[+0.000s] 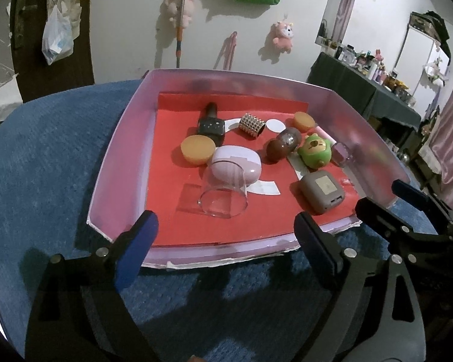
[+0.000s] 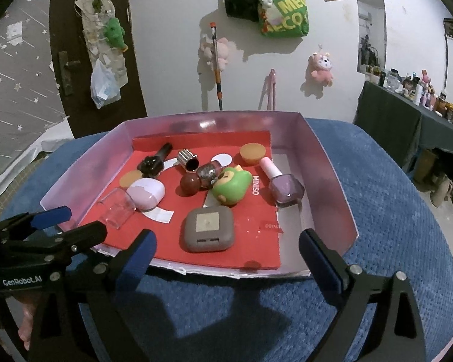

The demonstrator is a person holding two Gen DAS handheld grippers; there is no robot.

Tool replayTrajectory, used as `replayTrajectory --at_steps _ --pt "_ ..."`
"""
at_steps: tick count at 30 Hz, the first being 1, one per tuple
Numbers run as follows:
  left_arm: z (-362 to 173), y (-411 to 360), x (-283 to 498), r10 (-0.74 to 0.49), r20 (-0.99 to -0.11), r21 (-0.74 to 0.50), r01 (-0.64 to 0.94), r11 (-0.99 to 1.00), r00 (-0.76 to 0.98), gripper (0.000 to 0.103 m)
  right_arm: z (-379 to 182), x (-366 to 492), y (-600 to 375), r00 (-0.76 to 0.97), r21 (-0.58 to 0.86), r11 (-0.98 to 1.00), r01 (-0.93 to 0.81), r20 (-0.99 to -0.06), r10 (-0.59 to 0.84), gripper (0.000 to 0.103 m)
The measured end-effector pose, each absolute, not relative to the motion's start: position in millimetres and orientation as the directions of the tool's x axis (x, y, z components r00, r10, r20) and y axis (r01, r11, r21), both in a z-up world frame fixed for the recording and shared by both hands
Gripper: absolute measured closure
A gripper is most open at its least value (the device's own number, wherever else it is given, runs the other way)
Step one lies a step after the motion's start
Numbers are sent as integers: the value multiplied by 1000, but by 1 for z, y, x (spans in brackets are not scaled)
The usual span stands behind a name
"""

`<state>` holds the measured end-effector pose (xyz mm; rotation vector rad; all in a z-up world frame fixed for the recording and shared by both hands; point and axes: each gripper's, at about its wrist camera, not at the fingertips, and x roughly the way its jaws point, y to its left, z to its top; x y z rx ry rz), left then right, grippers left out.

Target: Organize rigid objects

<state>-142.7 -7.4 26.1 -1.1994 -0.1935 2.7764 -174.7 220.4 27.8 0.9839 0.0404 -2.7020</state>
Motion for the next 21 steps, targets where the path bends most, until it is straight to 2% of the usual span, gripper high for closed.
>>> replayTrajectory --at_steps 3,6,21 --pt "25 -8 -141 158 -715 -164 -56 -985 -681 8 25 -173 220 -731 69 -966 250 -641 -235 5" --pt "22 -9 -141 161 -715 -165 -60 -984 -681 0 24 -173 220 -727 68 -967 245 -647 -230 3" --pt "16 -8 -140 156 -727 -159 -56 -986 -669 0 17 -171 225 -726 71 -970 230 -652 -220 1"
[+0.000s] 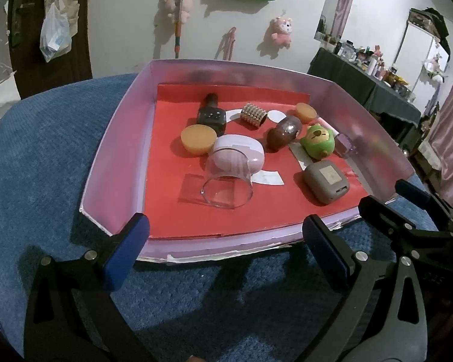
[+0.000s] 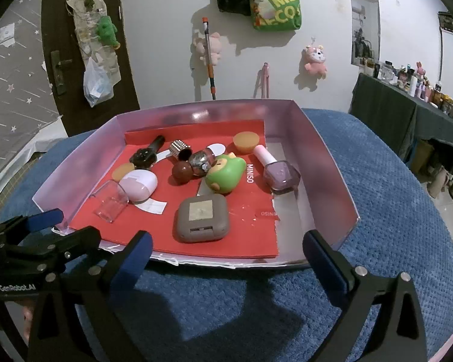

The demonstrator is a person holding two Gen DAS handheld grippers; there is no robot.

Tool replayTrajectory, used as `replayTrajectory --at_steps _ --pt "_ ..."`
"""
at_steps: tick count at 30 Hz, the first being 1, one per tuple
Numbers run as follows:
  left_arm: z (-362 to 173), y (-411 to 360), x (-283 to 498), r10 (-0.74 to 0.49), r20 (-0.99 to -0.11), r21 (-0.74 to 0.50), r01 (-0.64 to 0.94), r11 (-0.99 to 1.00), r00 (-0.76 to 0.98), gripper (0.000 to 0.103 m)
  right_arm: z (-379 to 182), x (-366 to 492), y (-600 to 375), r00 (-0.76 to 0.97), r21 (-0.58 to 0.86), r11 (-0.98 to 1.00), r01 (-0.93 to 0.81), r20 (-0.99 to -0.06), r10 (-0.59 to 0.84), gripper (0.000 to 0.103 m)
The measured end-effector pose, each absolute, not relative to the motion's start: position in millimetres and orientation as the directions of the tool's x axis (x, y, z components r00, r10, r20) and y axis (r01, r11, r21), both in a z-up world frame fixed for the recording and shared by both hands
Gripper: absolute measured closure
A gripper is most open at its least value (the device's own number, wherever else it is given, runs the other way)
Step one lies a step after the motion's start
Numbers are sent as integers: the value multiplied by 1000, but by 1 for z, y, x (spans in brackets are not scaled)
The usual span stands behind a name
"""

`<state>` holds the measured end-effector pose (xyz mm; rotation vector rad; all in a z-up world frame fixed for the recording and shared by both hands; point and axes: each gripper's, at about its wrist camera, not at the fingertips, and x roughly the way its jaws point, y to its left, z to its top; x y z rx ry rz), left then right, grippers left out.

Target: Organize rigid objects

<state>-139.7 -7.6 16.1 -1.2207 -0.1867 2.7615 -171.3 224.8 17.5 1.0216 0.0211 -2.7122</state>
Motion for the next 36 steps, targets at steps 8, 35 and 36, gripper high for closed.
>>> replayTrajectory --at_steps 8,35,36 --pt "15 -8 -139 158 -729 -165 -53 -985 -666 0 17 -170 225 -725 71 -969 235 -651 -223 0" --pt "23 -6 -128 132 -716 -142 -43 -989 -686 0 33 -158 231 -748 102 -966 239 -615 -250 0" --pt "24 -6 -126 131 -714 -139 -44 -989 -688 0 35 -156 232 -749 104 -965 240 -612 -252 0"
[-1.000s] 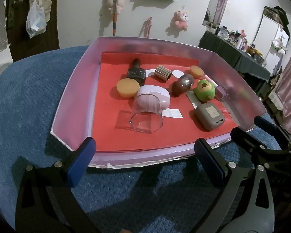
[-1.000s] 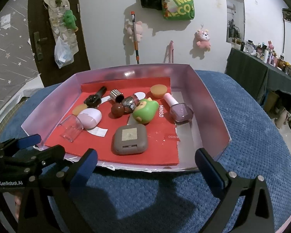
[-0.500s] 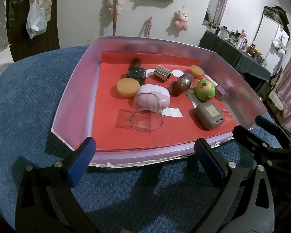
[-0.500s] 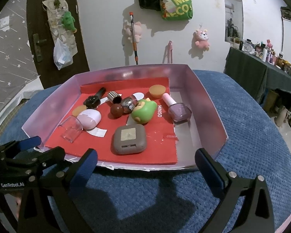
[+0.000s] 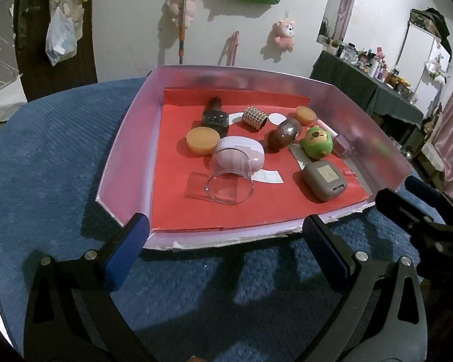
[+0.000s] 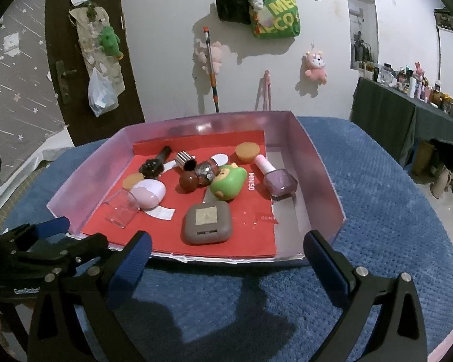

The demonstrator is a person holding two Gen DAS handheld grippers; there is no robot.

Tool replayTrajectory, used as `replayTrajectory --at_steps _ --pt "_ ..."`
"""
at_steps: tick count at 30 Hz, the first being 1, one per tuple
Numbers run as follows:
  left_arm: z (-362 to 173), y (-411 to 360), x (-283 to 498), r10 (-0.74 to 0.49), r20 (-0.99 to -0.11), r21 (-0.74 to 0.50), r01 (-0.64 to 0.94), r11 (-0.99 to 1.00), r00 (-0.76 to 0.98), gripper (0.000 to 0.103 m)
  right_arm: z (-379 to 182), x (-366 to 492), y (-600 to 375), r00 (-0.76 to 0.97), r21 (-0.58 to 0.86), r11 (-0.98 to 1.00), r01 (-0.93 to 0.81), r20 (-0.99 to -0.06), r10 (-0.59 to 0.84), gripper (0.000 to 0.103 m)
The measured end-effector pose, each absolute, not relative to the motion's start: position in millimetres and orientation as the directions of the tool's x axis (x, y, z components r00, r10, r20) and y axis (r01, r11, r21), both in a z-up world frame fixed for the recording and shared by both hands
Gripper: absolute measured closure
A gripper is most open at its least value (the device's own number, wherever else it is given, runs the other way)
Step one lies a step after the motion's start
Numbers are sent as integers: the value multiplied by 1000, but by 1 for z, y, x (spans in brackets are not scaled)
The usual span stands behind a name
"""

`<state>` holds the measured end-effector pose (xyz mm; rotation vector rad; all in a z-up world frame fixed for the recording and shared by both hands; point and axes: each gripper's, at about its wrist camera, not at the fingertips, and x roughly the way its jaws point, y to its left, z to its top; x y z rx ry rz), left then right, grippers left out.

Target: Organize rigid objects

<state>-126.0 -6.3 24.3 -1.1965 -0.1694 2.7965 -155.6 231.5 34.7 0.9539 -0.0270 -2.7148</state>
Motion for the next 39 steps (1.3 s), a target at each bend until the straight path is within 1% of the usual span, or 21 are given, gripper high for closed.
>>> replayTrajectory --at_steps 5,15,19,24,28,33,39 --pt "26 -5 -116 130 -716 -138 -43 -989 -686 0 40 -142 237 -756 111 -965 237 -602 -255 0" --pt "11 -3 -101 157 -744 -165 -49 -985 -650 0 10 -129 243 -697 117 -969 218 -676 -238 0" --pt "1 -4 -100 175 -759 -187 -47 -981 -627 0 2 -124 243 -686 111 -971 214 -691 -230 0" --pt "-6 -1 -99 175 -774 -183 -49 -982 -609 0 -3 -124 248 -675 116 -973 199 -703 -222 0" --pt "-8 2 -98 159 -777 -162 -51 -986 -609 0 -8 -125 249 -667 118 -975 190 -713 -217 0" --pt "-10 9 -98 114 -785 -105 -50 -993 -609 0 -12 -126 250 -665 108 -978 181 -718 -203 0" --pt "-10 8 -95 106 -778 -99 -46 -994 -619 0 -19 -126 252 -663 86 -982 168 -727 -178 0"
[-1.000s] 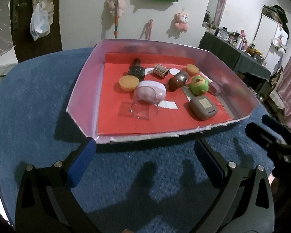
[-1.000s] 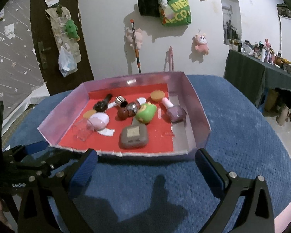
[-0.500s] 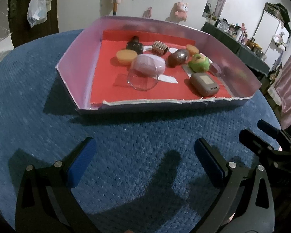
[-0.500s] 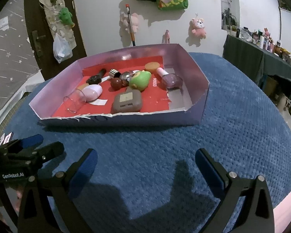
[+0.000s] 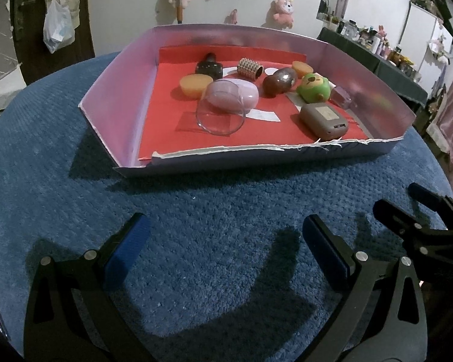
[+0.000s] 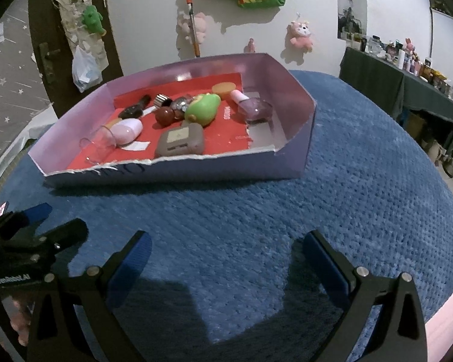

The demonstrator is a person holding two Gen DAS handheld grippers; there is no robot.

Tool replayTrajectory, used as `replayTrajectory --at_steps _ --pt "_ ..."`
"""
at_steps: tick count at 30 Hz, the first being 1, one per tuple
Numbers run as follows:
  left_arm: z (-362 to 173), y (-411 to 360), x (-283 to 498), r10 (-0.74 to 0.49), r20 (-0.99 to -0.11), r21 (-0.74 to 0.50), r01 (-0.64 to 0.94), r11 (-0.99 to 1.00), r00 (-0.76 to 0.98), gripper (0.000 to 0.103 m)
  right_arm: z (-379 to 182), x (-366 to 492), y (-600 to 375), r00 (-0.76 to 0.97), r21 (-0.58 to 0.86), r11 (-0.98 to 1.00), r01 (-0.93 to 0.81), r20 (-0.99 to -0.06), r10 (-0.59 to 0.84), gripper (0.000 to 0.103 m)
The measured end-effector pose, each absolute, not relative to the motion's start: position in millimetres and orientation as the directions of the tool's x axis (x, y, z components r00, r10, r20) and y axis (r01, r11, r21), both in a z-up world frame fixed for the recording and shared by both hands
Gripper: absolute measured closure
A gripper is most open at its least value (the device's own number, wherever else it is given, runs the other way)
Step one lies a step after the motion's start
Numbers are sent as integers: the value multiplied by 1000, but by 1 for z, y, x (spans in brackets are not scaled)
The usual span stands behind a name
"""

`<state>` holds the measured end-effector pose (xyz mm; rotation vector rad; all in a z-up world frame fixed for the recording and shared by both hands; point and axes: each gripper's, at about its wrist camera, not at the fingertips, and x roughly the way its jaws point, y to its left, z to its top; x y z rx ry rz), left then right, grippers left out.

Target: Organize rigid objects

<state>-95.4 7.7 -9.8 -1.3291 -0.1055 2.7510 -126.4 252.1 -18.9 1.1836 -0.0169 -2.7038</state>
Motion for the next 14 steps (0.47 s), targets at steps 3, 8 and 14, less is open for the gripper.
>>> replayTrajectory --at_steps 3,8,14 --pt "-10 8 -95 105 -777 -100 -44 -994 -621 0 -19 -127 251 -665 78 -982 170 -726 -173 0" --pt "-10 8 -96 100 -777 -94 -43 -995 -621 0 -20 -126 251 -668 71 -982 172 -725 -169 0" --pt "-11 9 -97 94 -780 -87 -42 -995 -618 0 -20 -126 250 -669 55 -983 174 -726 -159 0"
